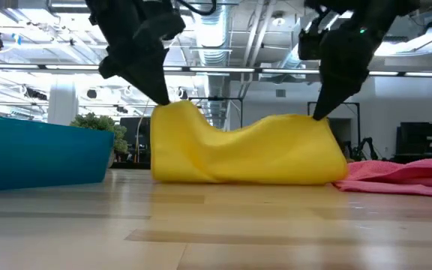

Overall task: Fold microfiber towels
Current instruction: Fold the yellow microfiber towel

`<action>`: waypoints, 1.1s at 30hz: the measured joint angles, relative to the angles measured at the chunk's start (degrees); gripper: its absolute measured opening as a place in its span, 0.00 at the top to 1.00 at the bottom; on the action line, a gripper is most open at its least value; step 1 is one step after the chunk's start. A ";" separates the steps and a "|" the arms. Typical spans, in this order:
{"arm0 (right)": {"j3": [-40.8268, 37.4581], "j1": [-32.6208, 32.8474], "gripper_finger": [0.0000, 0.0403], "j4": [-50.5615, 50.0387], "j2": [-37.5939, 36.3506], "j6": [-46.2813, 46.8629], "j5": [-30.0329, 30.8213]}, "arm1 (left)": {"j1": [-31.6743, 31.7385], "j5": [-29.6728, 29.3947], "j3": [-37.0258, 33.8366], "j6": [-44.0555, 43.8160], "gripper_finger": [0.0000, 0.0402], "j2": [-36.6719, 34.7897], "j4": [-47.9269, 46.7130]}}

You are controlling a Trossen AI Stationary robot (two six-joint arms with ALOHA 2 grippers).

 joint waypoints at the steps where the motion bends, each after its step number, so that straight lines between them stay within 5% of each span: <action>1: 0.00 -1.33 0.94 -0.24 0.00 -1.64 -0.49 | 0.58 -0.32 0.00 0.00 1.00 0.00 -0.08; 14: 0.00 -19.68 0.94 -0.63 0.00 -19.46 -6.57 | 11.58 -4.79 -0.13 8.64 1.00 0.37 -0.09; 20: 0.05 -27.66 0.95 0.49 1.35 -24.97 -11.15 | 15.44 -3.36 -4.48 11.05 1.00 0.37 7.63; 33: 0.04 -31.42 0.94 7.56 10.73 -26.90 -15.82 | 19.61 -2.84 -9.05 12.79 1.00 0.39 13.87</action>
